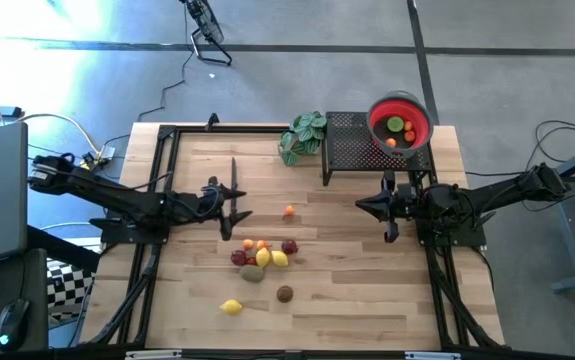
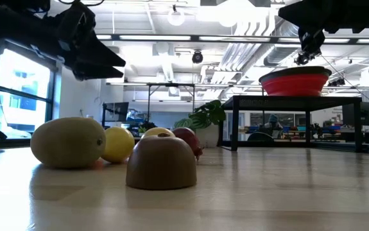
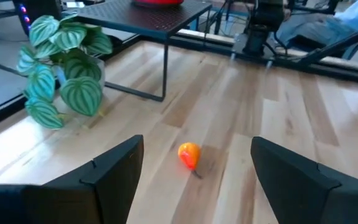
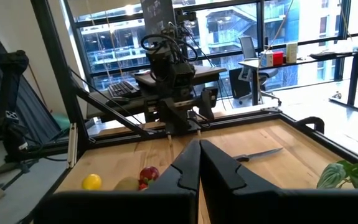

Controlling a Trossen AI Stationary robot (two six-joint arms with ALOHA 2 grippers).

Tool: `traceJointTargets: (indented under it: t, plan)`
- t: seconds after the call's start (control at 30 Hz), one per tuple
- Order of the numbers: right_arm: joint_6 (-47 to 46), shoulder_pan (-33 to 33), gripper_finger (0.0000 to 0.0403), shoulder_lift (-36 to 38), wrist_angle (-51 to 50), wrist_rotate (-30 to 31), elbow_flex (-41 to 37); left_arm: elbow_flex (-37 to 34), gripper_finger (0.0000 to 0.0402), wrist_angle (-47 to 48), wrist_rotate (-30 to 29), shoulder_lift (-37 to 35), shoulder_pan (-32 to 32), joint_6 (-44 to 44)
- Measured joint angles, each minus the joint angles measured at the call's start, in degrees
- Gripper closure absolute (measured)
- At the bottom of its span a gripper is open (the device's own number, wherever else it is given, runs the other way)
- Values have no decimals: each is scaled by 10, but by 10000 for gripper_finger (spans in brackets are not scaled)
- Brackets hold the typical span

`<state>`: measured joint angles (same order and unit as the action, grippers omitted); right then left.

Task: Pick & Place Fruit
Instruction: Put the orange pear into the red strainer bowl

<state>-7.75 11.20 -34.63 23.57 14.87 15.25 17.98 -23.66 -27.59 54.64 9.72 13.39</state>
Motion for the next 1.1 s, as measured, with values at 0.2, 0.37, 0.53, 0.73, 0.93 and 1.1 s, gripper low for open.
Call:
traceJointTargets:
  t: [0.2,0.37,0.53,0.73,0.93,1.1]
  plan:
    - [22,0,400,0,0,0,0,0,110,-68,-3,63,0,7]
    - [22,0,400,0,0,0,0,6,110,-101,-12,130,-10,38]
    - [22,0,400,0,0,0,0,72,110,-51,41,199,-49,47]
    - [20,0,400,0,-2,0,0,183,110,95,82,269,-88,34]
    - [20,0,401,0,-7,0,0,239,110,136,104,320,-102,23]
    - [20,0,401,0,-19,0,0,260,110,132,105,348,-101,19]
